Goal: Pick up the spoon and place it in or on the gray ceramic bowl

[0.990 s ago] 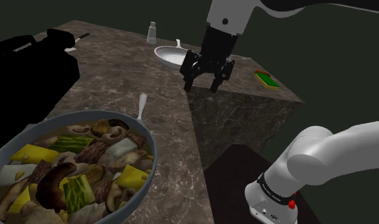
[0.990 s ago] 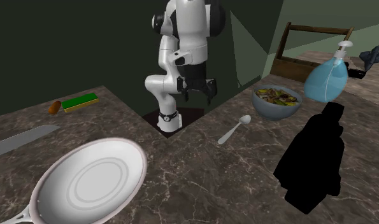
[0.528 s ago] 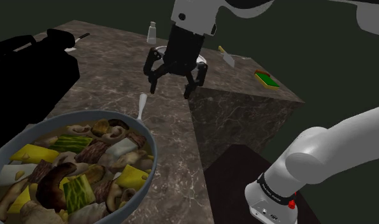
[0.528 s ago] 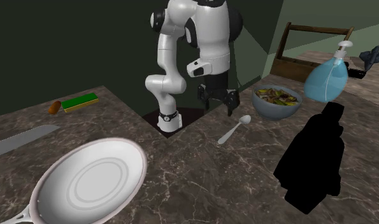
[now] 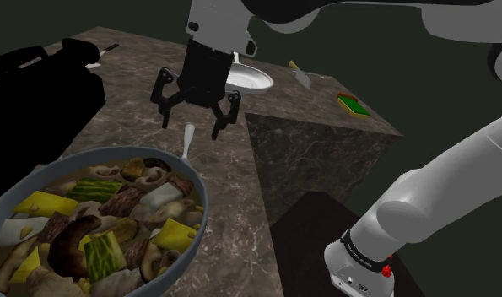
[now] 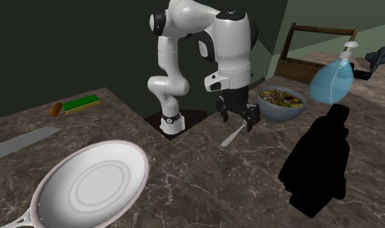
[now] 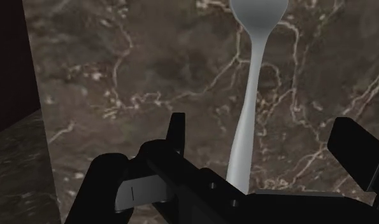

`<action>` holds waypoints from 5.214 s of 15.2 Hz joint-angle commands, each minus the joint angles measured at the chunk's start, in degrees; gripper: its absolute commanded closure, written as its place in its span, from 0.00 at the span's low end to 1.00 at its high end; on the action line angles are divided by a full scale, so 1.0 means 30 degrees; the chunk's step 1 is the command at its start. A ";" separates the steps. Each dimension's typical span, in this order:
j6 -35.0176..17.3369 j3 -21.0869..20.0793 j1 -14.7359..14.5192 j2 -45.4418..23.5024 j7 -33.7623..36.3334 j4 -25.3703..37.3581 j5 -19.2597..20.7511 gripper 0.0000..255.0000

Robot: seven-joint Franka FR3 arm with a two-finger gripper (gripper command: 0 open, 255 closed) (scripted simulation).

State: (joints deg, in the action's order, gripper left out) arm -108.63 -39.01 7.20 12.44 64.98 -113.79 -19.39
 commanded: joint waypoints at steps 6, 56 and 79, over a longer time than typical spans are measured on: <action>-0.1149 -0.0319 -0.0088 -0.0306 0.0120 -0.0820 0.0038 0.00; 0.6883 -0.0772 -0.0150 -0.1962 0.3343 0.9031 0.1600 1.00; 0.3568 -0.5008 -0.3173 -0.3692 1.0019 0.8150 0.3646 1.00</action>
State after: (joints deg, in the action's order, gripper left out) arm -96.92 -54.24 -2.50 0.60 95.54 -87.85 -7.75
